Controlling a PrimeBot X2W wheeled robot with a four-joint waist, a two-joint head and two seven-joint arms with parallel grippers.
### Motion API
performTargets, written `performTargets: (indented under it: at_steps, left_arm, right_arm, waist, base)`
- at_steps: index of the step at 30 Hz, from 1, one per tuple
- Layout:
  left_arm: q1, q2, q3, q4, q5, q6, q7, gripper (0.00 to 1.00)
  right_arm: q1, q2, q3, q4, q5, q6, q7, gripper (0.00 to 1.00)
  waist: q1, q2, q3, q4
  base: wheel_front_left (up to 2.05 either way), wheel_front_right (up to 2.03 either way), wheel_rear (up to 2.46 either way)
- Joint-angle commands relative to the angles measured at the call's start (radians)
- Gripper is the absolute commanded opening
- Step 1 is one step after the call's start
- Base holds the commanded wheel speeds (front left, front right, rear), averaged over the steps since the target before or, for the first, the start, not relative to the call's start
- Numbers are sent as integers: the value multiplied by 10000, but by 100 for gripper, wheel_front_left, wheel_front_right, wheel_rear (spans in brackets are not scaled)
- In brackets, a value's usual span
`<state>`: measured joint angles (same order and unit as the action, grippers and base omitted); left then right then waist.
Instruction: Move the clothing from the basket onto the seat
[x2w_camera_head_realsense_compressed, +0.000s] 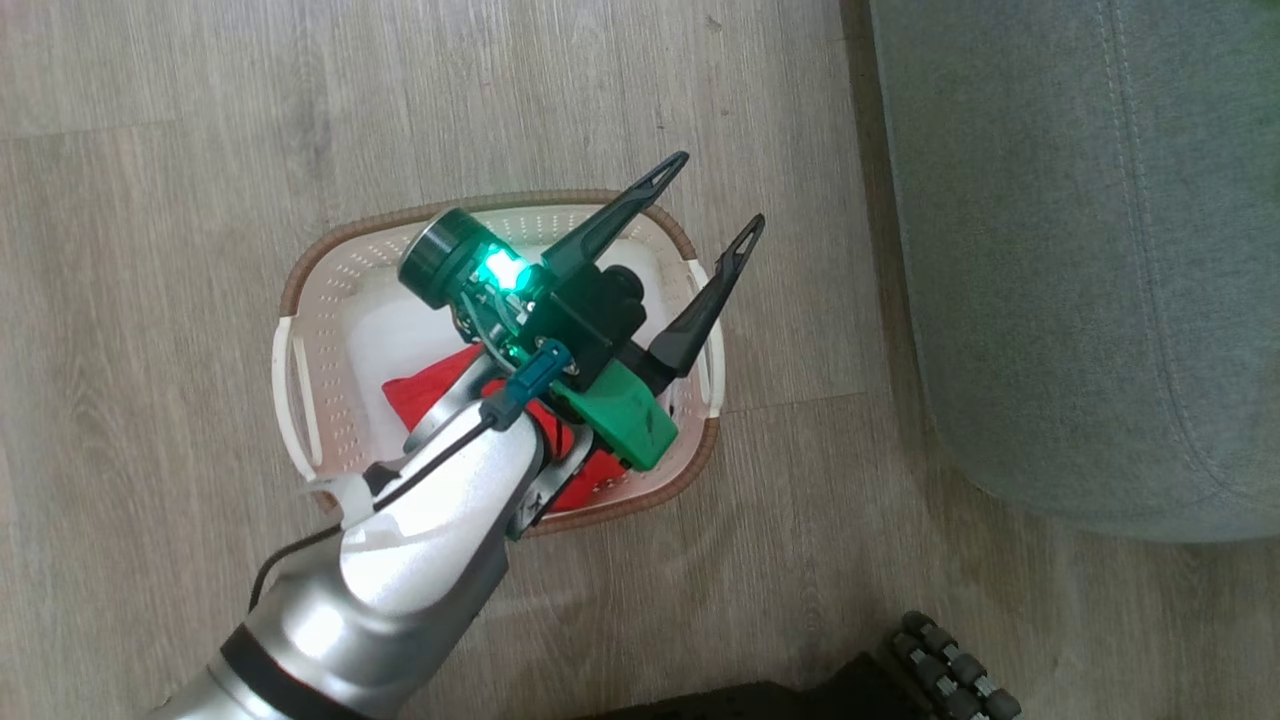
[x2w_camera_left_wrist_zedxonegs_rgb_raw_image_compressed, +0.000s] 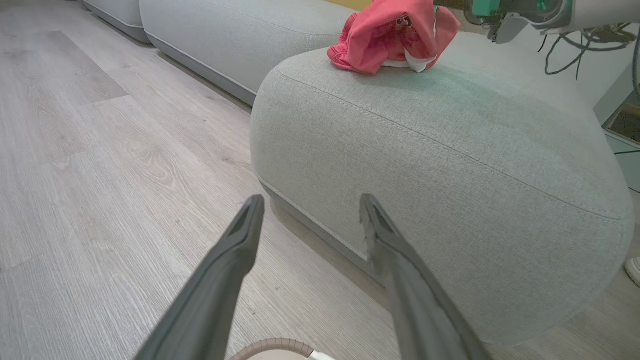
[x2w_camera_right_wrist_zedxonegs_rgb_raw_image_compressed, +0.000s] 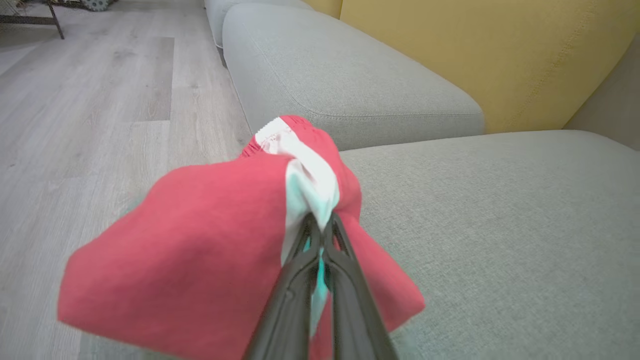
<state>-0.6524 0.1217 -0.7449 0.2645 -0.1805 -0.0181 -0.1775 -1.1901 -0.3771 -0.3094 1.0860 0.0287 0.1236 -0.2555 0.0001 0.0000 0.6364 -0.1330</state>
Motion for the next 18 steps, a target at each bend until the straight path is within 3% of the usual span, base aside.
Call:
performTargets:
  at_steps: [1,2,3,9,18]
  left_arm:
    - [-133,95,156,-264,-9,7,-53,100]
    - [-136,105,151,-250,-14,15,-52,100]
    - [-143,113,154,-236,-23,28,-52,100]
    - [-147,149,162,-114,-119,62,-98,100]
    - [96,149,368,168,-464,222,-390,100]
  right_arm:
    - [97,-26,-67,-312,-158,71,-62,22]
    - [113,54,-186,-367,-267,71,-62,52]
    - [137,149,-283,-430,-373,71,-62,100]
    - [512,684,-390,-947,-402,71,-62,100]
    - [2119,812,920,-2306,436,71,-62,100]
  waist:
    - [-1,0,-7,-3]
    - [-1,0,-12,-14]
    - [-1,0,-18,-33]
    - [-1,0,-266,-137]
    - [-1,0,-1091,-215]
  base:
    - [0,0,0]
    - [0,0,0]
    - [0,0,0]
    - [0,0,0]
    - [0,0,0]
